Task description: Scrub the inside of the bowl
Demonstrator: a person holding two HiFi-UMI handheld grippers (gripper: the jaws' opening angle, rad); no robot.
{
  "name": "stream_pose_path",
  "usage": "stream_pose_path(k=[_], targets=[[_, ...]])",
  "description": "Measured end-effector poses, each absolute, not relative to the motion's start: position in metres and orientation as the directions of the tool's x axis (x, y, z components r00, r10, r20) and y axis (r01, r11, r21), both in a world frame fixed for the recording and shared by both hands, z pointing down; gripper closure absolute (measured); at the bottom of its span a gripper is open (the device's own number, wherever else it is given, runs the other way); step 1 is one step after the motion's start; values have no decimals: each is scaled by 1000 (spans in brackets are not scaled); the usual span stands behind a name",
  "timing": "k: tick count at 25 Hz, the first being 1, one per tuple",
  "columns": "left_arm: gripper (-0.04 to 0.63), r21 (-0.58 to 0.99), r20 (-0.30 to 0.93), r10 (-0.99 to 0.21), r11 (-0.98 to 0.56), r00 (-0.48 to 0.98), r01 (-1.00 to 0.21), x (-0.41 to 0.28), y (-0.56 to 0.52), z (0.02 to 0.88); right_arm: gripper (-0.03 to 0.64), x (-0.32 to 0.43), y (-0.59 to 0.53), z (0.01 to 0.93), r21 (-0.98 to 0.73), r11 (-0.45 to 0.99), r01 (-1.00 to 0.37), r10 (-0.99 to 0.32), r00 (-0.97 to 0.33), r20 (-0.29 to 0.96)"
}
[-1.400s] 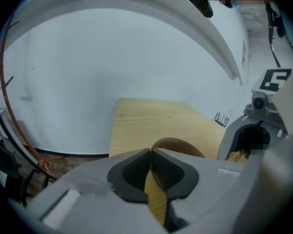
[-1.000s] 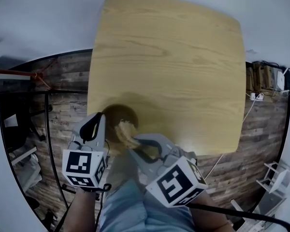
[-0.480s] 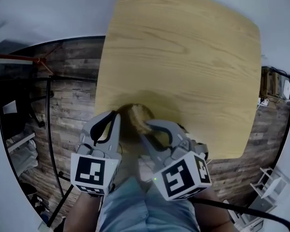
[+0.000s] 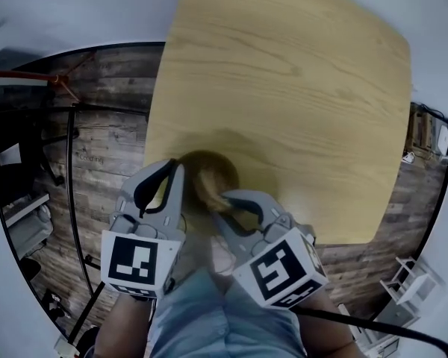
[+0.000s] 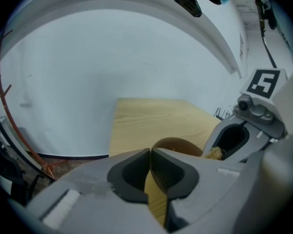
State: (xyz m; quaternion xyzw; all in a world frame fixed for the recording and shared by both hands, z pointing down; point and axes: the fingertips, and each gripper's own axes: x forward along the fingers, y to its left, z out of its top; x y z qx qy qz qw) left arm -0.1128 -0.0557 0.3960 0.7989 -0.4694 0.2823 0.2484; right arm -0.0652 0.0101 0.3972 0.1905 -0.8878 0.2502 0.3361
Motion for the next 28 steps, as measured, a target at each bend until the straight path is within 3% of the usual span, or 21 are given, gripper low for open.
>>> stream_pose_path(k=[14, 28], targets=[[557, 94, 688, -613, -456, 389, -885, -113, -53, 405, 561, -63, 52, 353, -354, 822, -446, -169, -785, 596], [548, 149, 628, -686, -359, 369, -921, -126, -41, 404, 560, -20, 43, 306, -246, 781, -574, -388, -755, 528]])
